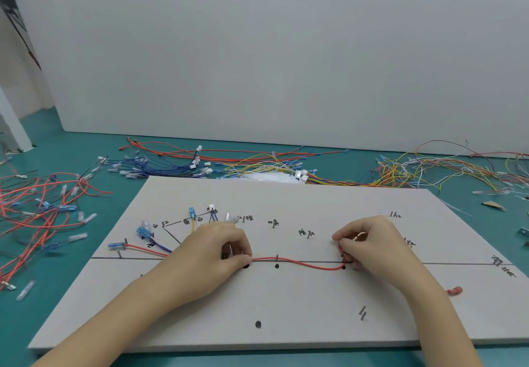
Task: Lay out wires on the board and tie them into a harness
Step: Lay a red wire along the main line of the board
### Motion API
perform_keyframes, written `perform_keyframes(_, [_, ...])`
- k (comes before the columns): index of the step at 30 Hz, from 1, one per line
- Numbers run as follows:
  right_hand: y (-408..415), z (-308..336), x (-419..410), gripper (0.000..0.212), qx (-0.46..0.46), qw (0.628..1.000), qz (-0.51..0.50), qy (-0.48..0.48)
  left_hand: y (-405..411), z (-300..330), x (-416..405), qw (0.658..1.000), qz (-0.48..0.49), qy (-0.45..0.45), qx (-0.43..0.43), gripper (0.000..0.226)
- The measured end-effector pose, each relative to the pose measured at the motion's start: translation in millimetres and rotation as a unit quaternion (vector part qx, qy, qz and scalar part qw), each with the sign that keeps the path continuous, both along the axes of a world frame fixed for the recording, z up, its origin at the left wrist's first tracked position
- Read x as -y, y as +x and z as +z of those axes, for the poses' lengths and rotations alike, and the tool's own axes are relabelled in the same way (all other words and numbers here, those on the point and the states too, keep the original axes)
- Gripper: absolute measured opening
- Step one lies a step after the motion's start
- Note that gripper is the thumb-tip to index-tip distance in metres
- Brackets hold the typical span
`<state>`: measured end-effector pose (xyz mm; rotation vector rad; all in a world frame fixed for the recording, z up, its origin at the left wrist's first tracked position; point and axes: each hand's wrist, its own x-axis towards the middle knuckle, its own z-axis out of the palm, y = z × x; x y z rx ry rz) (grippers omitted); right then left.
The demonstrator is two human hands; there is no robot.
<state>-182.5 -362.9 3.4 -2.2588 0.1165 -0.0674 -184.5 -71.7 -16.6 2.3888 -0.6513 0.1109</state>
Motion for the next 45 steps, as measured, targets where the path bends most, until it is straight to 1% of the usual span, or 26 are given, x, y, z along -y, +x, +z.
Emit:
perform_keyframes(3, [-3.3,2.9,-2.6,0.016,-0.011,1.0,0.016,-0.001,0.1,-0.2,1.3,1.0,0.004,-0.005,-0.002,0.012])
perform_keyframes(5, [-6.4,3.2,-5.3,0.013,-0.005,1.0,0.02,-0.02,-0.2,-0.4,2.6,1.0,0.008,-0.004,-0.001,0.014])
perform_keyframes(9, [-14.6,-5.7,-15.6,0.021,0.075,0.989,-0.009,-0.127,-2.0,-1.9,5.1,1.0,0.005,0.003,0.003,0.017])
perform_keyframes(12, [-18.6,-10.1,-21.5,0.024,0.107,0.983,-0.034,-0.145,-2.3,-2.1,5.7,1.0,0.004,0.01,0.005,0.02])
perform_keyframes(18, [-19.5,-16.2,-33.0,0.024,0.115,0.973,-0.07,-0.189,-3.7,-2.8,7.2,1.0,0.01,0.022,0.013,0.02])
perform_keyframes(24, [-15.4,-17.5,-35.2,0.029,0.124,0.971,-0.094,-0.183,-4.9,-2.8,8.5,0.999,0.017,0.028,0.028,0.02])
perform_keyframes(27, [-16.4,-17.7,-36.5,0.03,0.126,0.975,-0.089,-0.162,-6.7,-3.1,6.0,0.999,0.026,0.033,0.031,0.02])
perform_keyframes(29, [-17.0,-17.7,-43.2,0.028,0.136,0.976,-0.076,-0.151,-7.2,-2.2,-0.9,0.998,0.036,0.029,0.031,0.022])
perform_keyframes(32, [-15.4,-19.0,-58.0,0.025,0.145,0.974,-0.046,-0.166,-6.2,0.5,-15.7,0.998,0.053,0.022,0.025,0.027])
perform_keyframes(38, [-4.5,-17.1,-86.1,0.028,0.143,0.975,0.002,-0.17,-1.6,2.3,-43.3,0.994,0.098,0.029,0.026,0.03])
perform_keyframes(42, [1.1,-15.7,-85.6,0.026,0.14,0.978,0.009,-0.155,-0.8,2.1,-45.2,0.993,0.105,0.033,0.039,0.026])
perform_keyframes(45, [2.7,-16.6,-79.7,0.022,0.114,0.987,0.013,-0.11,-4.4,0.1,-41.2,0.995,0.086,0.035,0.041,0.012])
